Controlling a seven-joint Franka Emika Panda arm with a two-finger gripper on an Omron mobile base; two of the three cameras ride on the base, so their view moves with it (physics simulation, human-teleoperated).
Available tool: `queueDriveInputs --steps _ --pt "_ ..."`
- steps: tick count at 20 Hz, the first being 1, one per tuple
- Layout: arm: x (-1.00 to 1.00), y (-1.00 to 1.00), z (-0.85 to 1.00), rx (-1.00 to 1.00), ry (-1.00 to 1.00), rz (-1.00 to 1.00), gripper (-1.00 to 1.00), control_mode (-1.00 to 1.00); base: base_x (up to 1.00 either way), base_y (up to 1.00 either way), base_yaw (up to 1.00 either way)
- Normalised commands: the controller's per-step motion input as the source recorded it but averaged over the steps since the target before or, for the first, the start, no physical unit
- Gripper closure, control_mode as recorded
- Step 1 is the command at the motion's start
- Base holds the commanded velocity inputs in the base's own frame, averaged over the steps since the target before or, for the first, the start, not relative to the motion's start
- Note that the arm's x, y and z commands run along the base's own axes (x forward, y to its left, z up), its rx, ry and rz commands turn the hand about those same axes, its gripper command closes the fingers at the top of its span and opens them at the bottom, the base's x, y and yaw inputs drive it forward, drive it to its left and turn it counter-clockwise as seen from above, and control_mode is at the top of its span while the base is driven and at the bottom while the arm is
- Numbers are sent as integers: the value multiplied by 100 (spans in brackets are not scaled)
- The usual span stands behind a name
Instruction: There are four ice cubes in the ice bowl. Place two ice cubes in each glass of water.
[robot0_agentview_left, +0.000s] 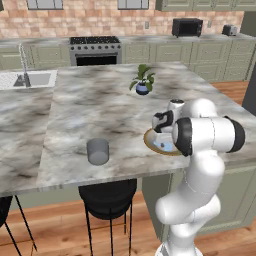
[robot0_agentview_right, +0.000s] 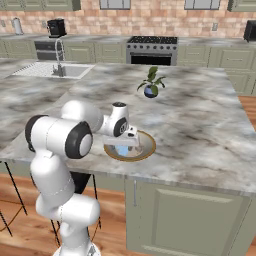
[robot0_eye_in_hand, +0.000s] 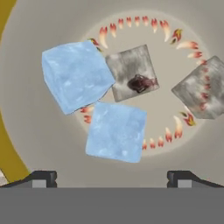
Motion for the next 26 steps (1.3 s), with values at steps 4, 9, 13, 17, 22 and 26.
queueDriveInputs --steps 4,9,13,17,22,26 --pt "18 0 -18 0 0 0 -100 -100 0 0 0" --pt "23 0 -28 1 0 0 -100 -100 0 0 0" --pt "29 0 -27 0 0 0 -100 -100 0 0 0" --pt "2 0 -13 0 0 0 -100 -100 0 0 0" --pt "0 0 -6 0 0 0 -100 -100 0 0 0" --pt "-2 0 -2 0 0 0 -100 -100 0 0 0"
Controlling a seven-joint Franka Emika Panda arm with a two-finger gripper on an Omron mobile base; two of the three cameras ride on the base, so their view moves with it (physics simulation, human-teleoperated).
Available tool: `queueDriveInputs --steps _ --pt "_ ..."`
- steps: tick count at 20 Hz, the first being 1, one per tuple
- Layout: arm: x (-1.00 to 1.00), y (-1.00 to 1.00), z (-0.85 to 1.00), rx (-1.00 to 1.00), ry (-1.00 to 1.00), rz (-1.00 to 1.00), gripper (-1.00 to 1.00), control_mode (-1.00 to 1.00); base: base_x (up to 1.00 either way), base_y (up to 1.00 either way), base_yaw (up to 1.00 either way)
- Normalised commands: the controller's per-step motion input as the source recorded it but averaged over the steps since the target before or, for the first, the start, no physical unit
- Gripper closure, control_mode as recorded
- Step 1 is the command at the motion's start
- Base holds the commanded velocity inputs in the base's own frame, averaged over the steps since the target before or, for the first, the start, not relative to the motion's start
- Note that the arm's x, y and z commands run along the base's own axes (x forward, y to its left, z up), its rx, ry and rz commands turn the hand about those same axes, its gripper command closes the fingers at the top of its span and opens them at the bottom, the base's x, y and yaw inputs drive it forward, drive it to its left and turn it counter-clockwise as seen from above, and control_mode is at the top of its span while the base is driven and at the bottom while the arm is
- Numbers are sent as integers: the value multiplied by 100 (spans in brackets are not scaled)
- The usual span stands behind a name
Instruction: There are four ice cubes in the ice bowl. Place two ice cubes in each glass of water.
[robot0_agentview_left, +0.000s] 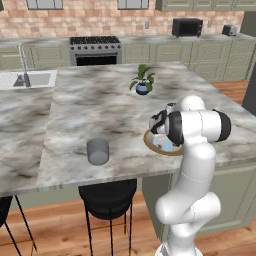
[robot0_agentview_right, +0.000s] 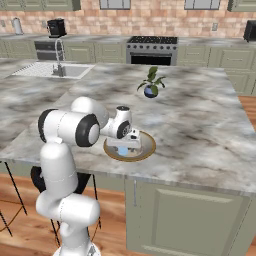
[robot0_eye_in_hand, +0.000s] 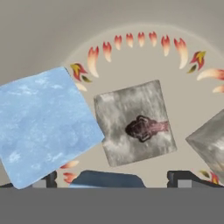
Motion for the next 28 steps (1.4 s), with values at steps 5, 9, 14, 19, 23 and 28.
queueDriveInputs --steps 5,9,14,19,23,28 --pt "-6 0 -1 0 0 0 -100 -100 0 0 0" --pt "-8 0 0 0 0 0 -100 -100 0 0 0" --pt "-12 0 0 0 0 0 -100 -100 0 0 0" --pt "-11 0 0 0 0 0 -100 -100 0 0 0" --pt "-12 0 0 3 0 -4 100 -100 0 0 0" --pt "-10 0 0 6 0 -8 100 -100 0 0 0"
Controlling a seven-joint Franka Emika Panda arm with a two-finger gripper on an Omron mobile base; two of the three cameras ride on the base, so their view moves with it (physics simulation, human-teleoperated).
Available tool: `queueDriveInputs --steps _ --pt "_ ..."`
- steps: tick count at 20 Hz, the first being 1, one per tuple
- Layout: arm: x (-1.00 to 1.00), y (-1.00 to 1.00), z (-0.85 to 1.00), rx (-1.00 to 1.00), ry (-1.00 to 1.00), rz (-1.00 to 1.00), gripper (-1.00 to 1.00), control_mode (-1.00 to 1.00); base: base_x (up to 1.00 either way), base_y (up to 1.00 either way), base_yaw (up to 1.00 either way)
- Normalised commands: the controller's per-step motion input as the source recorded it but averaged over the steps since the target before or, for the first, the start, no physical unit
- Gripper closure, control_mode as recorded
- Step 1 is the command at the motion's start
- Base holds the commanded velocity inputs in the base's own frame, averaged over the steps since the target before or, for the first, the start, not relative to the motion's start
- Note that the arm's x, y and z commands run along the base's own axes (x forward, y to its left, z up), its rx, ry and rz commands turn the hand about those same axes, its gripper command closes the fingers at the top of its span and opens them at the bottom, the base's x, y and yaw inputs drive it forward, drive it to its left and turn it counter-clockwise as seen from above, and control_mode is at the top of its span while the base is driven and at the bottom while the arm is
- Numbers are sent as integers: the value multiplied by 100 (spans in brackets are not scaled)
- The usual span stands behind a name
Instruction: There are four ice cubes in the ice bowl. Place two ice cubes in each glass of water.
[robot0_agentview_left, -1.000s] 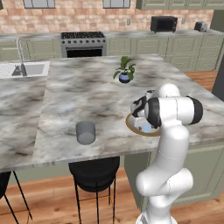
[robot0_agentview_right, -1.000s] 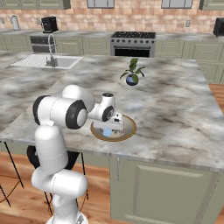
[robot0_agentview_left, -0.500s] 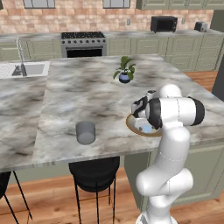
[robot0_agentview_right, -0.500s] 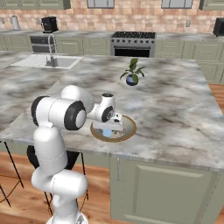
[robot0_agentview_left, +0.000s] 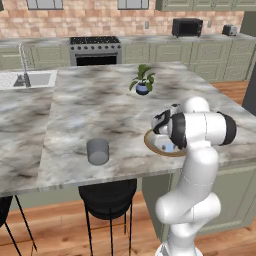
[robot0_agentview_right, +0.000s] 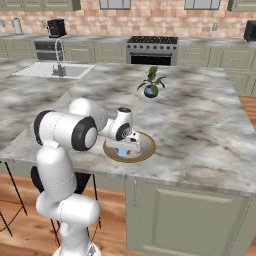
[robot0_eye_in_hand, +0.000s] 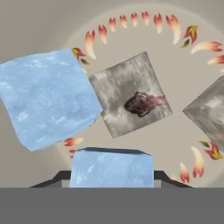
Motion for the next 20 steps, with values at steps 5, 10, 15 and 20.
queueDriveInputs --steps 5,10,15,20 --pt "-5 1 4 4 0 -8 100 -100 0 0 0" --pt "-16 9 74 0 -2 -7 100 -100 0 0 0" --pt "-27 29 93 -1 -3 -5 100 -100 0 0 0" --pt "-26 55 71 0 0 -3 100 -100 0 0 0"
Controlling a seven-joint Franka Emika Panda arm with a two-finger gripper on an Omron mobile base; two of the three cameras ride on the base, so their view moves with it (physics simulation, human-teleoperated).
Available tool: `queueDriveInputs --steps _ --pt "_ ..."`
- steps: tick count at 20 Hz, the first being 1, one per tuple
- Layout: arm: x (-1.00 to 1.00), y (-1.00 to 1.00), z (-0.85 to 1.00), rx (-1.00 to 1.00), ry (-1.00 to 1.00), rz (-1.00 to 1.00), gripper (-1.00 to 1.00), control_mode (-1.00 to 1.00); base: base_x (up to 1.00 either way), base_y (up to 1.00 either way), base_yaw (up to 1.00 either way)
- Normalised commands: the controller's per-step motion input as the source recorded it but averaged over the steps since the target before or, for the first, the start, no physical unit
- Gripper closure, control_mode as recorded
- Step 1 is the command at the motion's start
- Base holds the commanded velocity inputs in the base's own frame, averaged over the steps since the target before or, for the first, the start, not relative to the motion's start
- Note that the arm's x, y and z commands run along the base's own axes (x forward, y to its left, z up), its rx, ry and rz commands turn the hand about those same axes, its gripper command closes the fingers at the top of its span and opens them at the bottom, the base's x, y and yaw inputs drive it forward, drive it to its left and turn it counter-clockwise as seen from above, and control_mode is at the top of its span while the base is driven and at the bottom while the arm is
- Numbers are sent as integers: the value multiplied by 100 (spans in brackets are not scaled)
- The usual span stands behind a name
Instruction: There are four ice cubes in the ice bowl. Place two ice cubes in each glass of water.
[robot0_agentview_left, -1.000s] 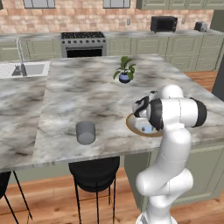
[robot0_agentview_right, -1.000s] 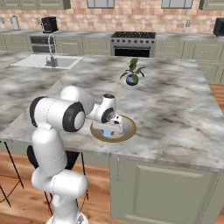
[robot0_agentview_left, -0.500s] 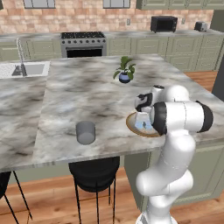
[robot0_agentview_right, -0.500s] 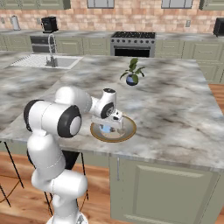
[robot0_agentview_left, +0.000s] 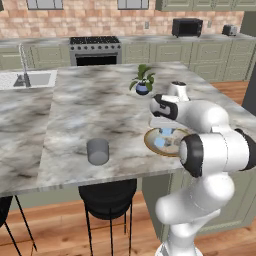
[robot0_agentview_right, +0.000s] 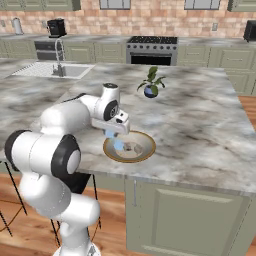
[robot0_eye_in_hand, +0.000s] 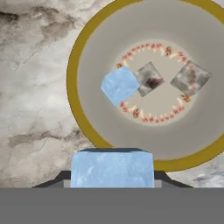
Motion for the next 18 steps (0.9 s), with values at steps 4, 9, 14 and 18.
queueDriveInputs --steps 4,9,14,18 --pt "-28 58 49 0 0 -2 100 -100 0 0 0" --pt "-47 53 20 0 0 -1 100 -100 0 0 0" --pt "-25 73 3 0 -6 0 100 -100 0 0 0" --pt "0 77 6 0 -7 0 100 -100 0 0 0"
